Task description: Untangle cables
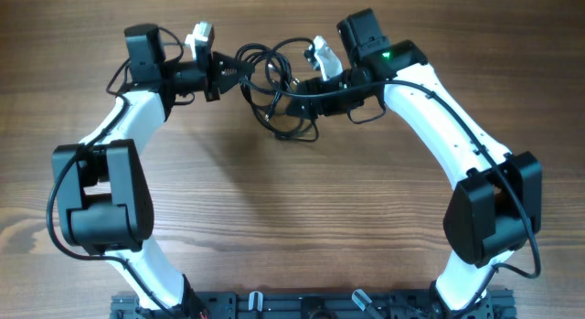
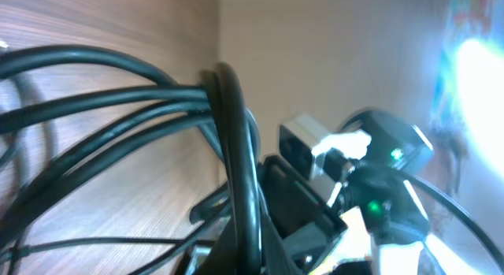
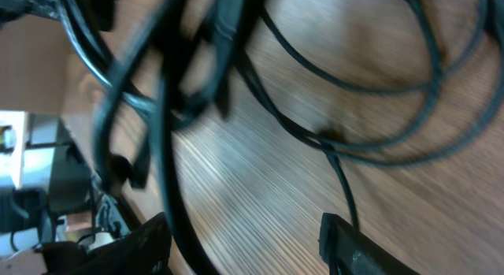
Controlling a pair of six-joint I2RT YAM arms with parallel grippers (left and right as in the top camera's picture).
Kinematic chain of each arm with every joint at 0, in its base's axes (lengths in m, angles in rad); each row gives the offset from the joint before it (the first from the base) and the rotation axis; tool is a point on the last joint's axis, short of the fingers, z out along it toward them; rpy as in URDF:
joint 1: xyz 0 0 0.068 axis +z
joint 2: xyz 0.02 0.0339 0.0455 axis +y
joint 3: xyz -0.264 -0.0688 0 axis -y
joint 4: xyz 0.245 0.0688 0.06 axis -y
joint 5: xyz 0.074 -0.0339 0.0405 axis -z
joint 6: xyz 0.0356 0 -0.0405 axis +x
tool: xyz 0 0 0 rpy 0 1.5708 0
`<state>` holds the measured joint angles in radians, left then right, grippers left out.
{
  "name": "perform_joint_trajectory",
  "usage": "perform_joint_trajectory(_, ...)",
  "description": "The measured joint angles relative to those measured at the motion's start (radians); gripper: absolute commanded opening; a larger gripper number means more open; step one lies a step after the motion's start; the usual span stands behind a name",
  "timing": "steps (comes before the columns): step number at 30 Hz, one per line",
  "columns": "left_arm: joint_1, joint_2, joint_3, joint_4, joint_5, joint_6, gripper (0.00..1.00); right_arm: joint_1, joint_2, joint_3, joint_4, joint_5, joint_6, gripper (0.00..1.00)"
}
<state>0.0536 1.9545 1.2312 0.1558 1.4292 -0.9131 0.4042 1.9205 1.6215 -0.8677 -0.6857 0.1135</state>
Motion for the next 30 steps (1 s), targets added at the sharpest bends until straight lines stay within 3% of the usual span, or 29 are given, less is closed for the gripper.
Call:
perform_joint_trajectory(5, -0.031, 0.001, 0.002, 0.333, 0.085, -0.238, 0.04, -0.011, -0.047, 0.002, 0.042, -0.028, -0.031, 0.63)
perform_joint_trajectory(8, -0.043, 0.002, 0.002, 0.440, 0.107, -0.287, 0.04, -0.045, -0.146, 0.003, 0.060, -0.010, -0.031, 0.63)
perform_joint_trajectory(11, -0.055, 0.002, 0.002, 0.451, 0.117, -0.256, 0.04, -0.063, -0.256, 0.004, 0.062, 0.076, 0.007, 0.62)
perform_joint_trajectory(14, -0.076, 0.002, 0.002, 0.451, 0.118, -0.228, 0.04, -0.062, -0.302, 0.013, 0.067, 0.134, 0.079, 0.55)
perform_joint_trajectory(18, -0.111, 0.002, 0.002, 0.451, 0.118, -0.216, 0.04, -0.029, -0.282, 0.013, 0.065, 0.206, 0.201, 0.47)
perform_joint_trajectory(22, -0.118, 0.002, 0.002, 0.451, 0.118, -0.214, 0.04, 0.013, -0.235, 0.012, 0.066, 0.265, 0.274, 0.33)
perform_joint_trajectory(28, -0.118, 0.002, 0.002, 0.451, 0.113, -0.214, 0.04, 0.052, -0.187, 0.012, 0.039, 0.287, 0.334, 0.28)
perform_joint_trajectory(30, -0.118, 0.002, 0.002, 0.450, 0.113, -0.214, 0.04, 0.078, -0.147, 0.012, 0.040, 0.297, 0.341, 0.15)
